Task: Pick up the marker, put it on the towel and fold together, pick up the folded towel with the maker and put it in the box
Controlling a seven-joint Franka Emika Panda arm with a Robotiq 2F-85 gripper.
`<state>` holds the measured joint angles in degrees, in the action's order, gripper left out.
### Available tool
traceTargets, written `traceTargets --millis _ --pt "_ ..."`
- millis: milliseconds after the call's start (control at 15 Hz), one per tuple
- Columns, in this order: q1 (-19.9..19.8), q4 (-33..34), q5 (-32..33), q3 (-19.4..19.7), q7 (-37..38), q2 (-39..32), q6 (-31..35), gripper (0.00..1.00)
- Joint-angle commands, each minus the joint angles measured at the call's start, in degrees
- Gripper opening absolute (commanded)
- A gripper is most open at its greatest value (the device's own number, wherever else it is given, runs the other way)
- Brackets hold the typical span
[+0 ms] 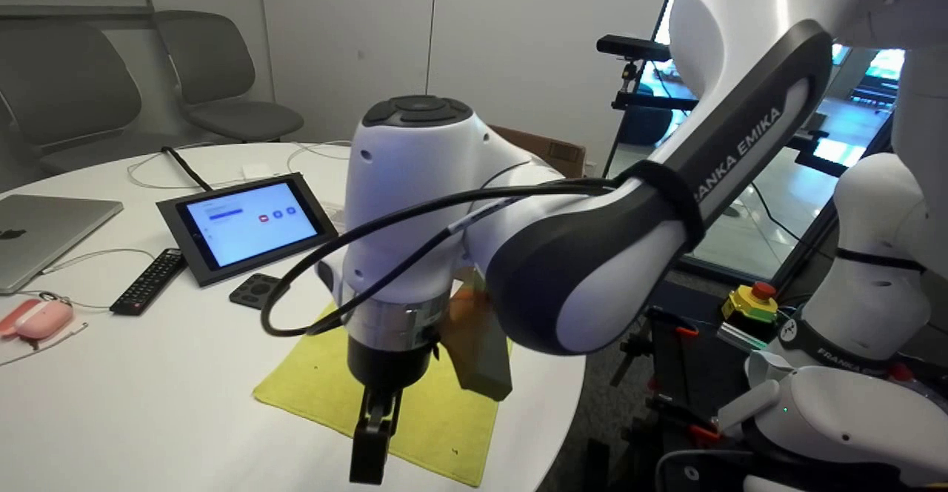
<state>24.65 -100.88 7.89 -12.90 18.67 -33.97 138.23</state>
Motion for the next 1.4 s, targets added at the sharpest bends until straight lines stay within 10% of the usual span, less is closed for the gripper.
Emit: traceTargets --millis 0,1333 --pt "4.0 11.6 0.4 2.3 0.4 -7.9 -3.0 1.0" --pt "10.0 37.1 -1.8 7.3 5.4 -32.2 -3.0 1.0"
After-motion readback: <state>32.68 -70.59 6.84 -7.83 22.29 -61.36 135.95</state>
